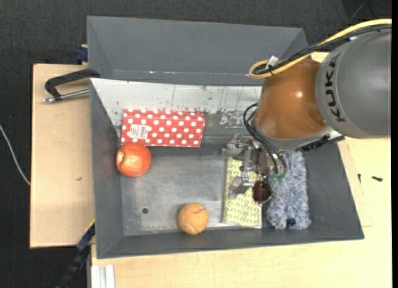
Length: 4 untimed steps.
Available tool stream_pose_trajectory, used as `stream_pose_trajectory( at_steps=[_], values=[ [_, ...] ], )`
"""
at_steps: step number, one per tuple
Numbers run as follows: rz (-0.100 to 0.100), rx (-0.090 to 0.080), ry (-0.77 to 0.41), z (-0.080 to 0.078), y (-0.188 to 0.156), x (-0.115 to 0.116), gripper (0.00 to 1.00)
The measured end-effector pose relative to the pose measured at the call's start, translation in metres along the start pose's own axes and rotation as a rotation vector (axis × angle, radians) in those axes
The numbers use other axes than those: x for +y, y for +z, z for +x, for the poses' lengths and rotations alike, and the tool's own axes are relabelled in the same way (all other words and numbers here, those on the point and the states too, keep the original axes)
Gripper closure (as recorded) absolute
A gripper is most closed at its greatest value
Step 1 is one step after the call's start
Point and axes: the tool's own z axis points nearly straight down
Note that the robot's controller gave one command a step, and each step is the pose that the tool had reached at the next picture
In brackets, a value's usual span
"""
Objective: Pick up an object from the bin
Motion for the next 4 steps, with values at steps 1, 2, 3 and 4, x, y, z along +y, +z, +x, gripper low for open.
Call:
stream_pose_trajectory(
  at_steps=[1, 2, 3, 4],
  values=[
    [0.000, -0.001, -0.121, 0.022, 0.035, -0.049, 0.00],
    [0.001, -0.003, -0.380, 0.011, 0.059, -0.076, 0.00],
    [0.007, -0.006, -0.426, -0.003, 0.059, -0.044, 0.00],
    [0.002, -0.019, -0.596, 0.021, 0.058, -0.103, 0.00]
  ],
)
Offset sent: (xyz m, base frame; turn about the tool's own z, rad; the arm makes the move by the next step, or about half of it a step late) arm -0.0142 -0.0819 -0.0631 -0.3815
